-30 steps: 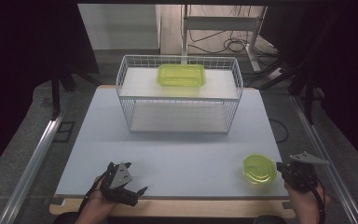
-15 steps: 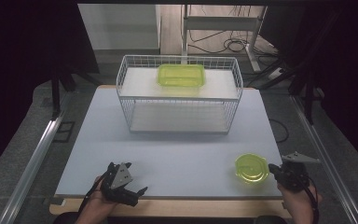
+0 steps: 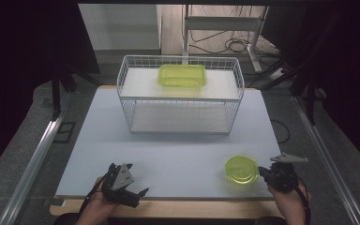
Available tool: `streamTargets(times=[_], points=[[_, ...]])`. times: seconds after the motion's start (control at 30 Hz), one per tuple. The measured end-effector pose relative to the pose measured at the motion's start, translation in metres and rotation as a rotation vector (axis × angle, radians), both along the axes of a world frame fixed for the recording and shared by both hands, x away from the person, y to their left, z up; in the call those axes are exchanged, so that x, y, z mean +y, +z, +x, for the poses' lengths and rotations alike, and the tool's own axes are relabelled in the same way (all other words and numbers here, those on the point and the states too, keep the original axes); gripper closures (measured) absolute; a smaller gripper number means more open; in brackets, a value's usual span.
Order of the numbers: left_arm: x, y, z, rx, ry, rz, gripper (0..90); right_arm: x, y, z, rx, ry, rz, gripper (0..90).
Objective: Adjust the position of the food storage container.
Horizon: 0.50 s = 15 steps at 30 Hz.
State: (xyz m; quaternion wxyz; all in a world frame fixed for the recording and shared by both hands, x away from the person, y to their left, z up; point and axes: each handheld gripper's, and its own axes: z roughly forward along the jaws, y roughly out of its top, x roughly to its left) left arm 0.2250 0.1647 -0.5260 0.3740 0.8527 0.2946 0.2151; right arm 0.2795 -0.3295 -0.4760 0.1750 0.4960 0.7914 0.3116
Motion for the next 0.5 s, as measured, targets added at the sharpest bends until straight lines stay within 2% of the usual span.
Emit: streamTargets(times=[0.23,0.33,0.5], points=[[0.000,0.000,0.000,-0.001,-0.004,0.007,2.0,0.019,-0.008,0.002,0.033,0.055,-0.019,88.5],[0.000,0.000,0.000,0.000,-0.004,0.008,2.0,0.018,-0.012,0.003,0.055,0.056,-0.016,88.5],[0.000,0.000,0.000,0.001,-0.005,0.009,2.0,0.012,-0.012,0.003,0.049,0.038,-0.011,88.4]])
